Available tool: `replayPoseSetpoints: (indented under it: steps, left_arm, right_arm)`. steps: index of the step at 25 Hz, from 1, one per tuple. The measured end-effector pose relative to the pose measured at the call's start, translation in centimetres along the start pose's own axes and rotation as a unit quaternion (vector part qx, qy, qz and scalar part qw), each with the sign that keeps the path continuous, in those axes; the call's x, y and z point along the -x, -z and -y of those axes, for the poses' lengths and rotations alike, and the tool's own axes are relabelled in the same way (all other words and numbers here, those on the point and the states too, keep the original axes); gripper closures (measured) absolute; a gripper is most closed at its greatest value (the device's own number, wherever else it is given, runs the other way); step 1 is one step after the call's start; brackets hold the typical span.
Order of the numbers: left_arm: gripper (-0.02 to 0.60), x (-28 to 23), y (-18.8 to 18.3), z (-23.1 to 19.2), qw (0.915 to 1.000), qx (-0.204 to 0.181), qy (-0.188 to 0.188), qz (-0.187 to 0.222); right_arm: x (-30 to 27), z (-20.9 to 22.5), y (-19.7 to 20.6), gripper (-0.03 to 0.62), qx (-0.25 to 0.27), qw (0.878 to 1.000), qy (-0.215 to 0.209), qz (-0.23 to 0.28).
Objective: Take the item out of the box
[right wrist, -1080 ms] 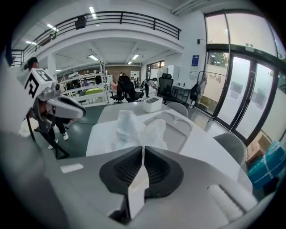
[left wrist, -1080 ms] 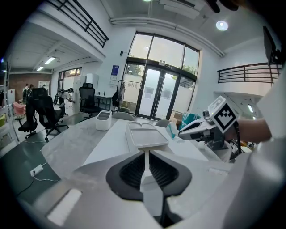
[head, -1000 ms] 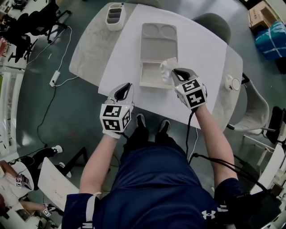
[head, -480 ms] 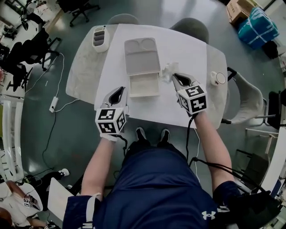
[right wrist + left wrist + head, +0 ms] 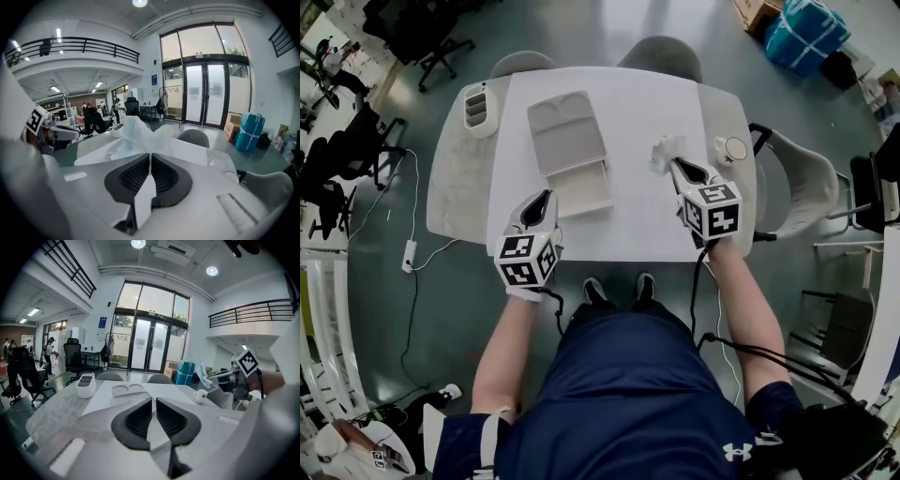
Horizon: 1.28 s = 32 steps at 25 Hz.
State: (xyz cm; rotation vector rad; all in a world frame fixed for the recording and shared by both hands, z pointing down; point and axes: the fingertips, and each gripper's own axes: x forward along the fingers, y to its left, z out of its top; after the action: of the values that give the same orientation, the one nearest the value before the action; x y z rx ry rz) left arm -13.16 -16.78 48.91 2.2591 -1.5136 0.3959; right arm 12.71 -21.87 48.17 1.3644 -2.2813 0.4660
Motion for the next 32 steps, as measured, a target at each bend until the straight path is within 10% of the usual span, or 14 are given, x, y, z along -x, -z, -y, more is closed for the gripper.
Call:
replayPoseSetpoints:
  steps: [32]
  left_arm:
    - [0.549,-3.3,7.8,-2.2,0.9935,0.039,-0.038,-0.1]
  right_arm:
    - [-9.1,3.6,14.4,0.577,-0.046,0.986,-0.006,-0.16]
